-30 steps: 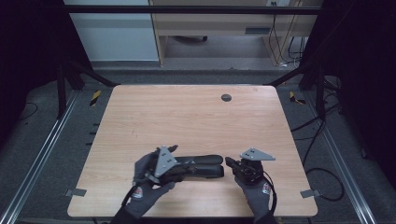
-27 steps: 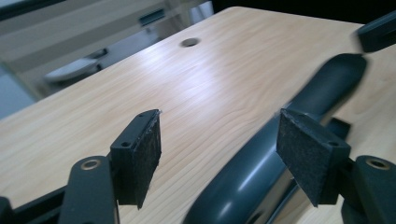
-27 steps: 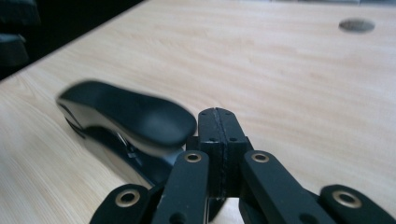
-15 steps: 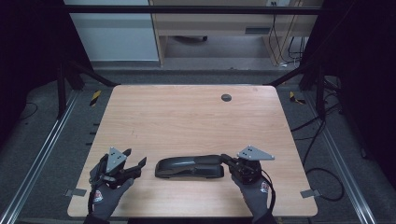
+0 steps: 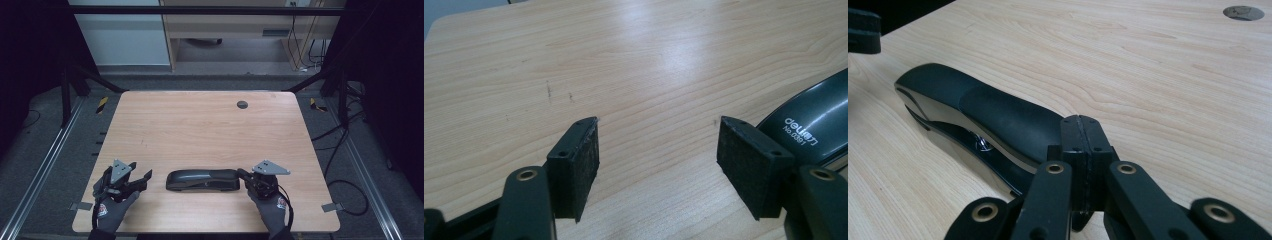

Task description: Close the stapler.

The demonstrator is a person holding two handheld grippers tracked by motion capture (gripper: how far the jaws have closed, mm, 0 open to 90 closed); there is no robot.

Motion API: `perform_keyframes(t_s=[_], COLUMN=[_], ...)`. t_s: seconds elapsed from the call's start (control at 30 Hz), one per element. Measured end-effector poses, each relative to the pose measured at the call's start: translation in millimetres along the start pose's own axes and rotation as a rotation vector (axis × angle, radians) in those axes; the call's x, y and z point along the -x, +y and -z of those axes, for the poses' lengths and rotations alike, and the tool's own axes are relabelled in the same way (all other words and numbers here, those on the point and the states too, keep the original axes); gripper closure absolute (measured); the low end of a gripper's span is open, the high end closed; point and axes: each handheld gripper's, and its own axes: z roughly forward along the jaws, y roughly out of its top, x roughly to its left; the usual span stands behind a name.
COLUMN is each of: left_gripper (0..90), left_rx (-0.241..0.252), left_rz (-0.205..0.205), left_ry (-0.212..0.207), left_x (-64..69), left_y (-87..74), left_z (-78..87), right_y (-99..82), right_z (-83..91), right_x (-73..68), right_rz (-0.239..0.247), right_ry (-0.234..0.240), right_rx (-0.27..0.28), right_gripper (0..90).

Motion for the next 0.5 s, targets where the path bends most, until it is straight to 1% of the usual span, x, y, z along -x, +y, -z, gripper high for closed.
perform_keyframes(t_s=[0.13, 0.2, 0.27, 0.3, 0.33, 0.37, 0.4, 0.43, 0.47, 0.5], left_gripper=[33.6, 33.6, 33.6, 33.6, 33.6, 33.6, 33.6, 33.6, 33.6, 33.7], left_rx=[-0.005, -0.005, -0.001, -0.002, -0.002, -0.003, -0.003, -0.005, -0.005, -0.007], left_rz=[-0.002, -0.002, 0.001, 0.001, 0.001, 0.002, 0.002, 0.000, 0.000, 0.001], left_ry=[-0.003, -0.003, 0.001, 0.001, 0.001, 0.001, -0.001, -0.001, 0.000, -0.003], left_x=[0.9, 0.7, -1.0, -1.5, -1.5, -1.9, -2.2, -2.6, -3.0, -4.4], left_y=[-0.4, -0.6, -0.5, -0.6, -0.6, -0.9, -1.2, -1.4, -1.6, -2.1], left_z=[-1.5, -1.4, -0.6, -0.6, -0.6, -0.8, -1.0, -1.1, -1.2, -1.8], right_y=[1.0, 4.0, 9.1, 11.4, 11.4, 11.1, 11.1, 10.3, 8.0, 7.1], right_z=[0.5, 4.9, 11.2, 13.1, 13.1, 14.8, 14.8, 15.4, 16.5, 17.3], right_x=[0.3, 1.1, 1.3, 1.1, 1.1, 3.6, 3.6, 5.6, 12.4, 15.9], right_rz=[0.000, -0.022, -0.028, -0.020, -0.020, -0.016, -0.016, -0.031, -0.043, -0.052], right_ry=[0.003, 0.028, 0.044, 0.033, 0.033, 0.019, 0.019, 0.006, -0.018, -0.031], right_rx=[0.001, 0.040, 0.082, 0.083, 0.083, 0.082, 0.082, 0.081, 0.079, 0.078], right_gripper=[90.0, 90.0, 90.0, 90.0, 90.0, 90.0, 90.0, 90.0, 87.0, 85.7])
